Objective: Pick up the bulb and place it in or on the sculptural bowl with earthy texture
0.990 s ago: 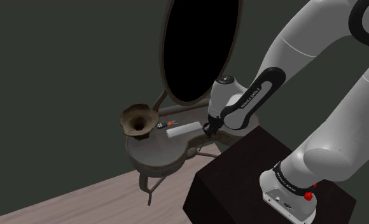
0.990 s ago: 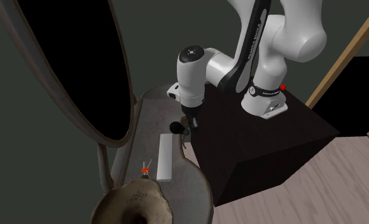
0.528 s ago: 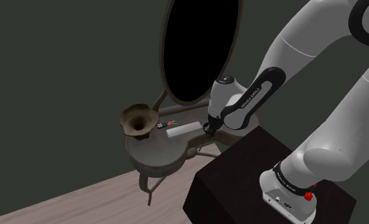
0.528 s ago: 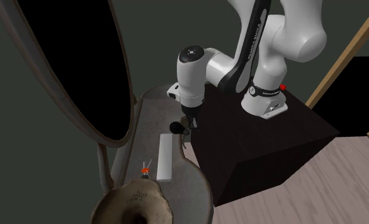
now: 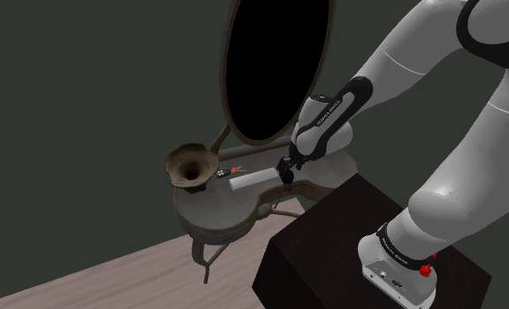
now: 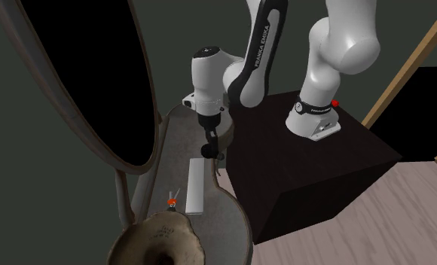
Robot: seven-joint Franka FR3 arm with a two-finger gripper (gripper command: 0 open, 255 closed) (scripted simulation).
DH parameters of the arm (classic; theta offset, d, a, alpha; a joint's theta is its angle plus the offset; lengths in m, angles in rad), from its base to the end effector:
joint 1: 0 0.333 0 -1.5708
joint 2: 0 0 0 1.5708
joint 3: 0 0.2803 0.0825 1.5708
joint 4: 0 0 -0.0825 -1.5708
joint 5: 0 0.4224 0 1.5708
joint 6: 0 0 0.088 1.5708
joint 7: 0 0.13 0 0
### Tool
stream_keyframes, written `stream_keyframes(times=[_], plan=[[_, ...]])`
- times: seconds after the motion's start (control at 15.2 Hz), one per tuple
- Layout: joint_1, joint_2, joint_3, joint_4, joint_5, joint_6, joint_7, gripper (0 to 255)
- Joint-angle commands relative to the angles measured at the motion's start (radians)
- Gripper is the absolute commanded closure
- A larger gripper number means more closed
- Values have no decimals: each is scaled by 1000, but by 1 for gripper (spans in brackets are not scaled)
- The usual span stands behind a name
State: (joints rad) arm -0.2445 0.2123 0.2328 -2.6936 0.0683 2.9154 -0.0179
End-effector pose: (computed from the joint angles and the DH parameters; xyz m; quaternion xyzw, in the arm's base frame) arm 0.4092 0.0020 0.0714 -0.9989 0.0328 -0.0073 0.0321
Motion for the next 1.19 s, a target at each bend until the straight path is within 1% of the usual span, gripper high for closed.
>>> stream_keyframes(times=[0.0, 0.46, 0.92, 0.99, 1.12], plan=[[-52, 38, 32, 20, 51, 27, -70, 0], [-10, 160, -11, 51, 12, 119, -43, 0], [-10, 160, -12, 51, 13, 119, -44, 0], [-10, 160, -12, 51, 13, 119, -44, 255], [-10, 160, -12, 51, 13, 119, -44, 255]])
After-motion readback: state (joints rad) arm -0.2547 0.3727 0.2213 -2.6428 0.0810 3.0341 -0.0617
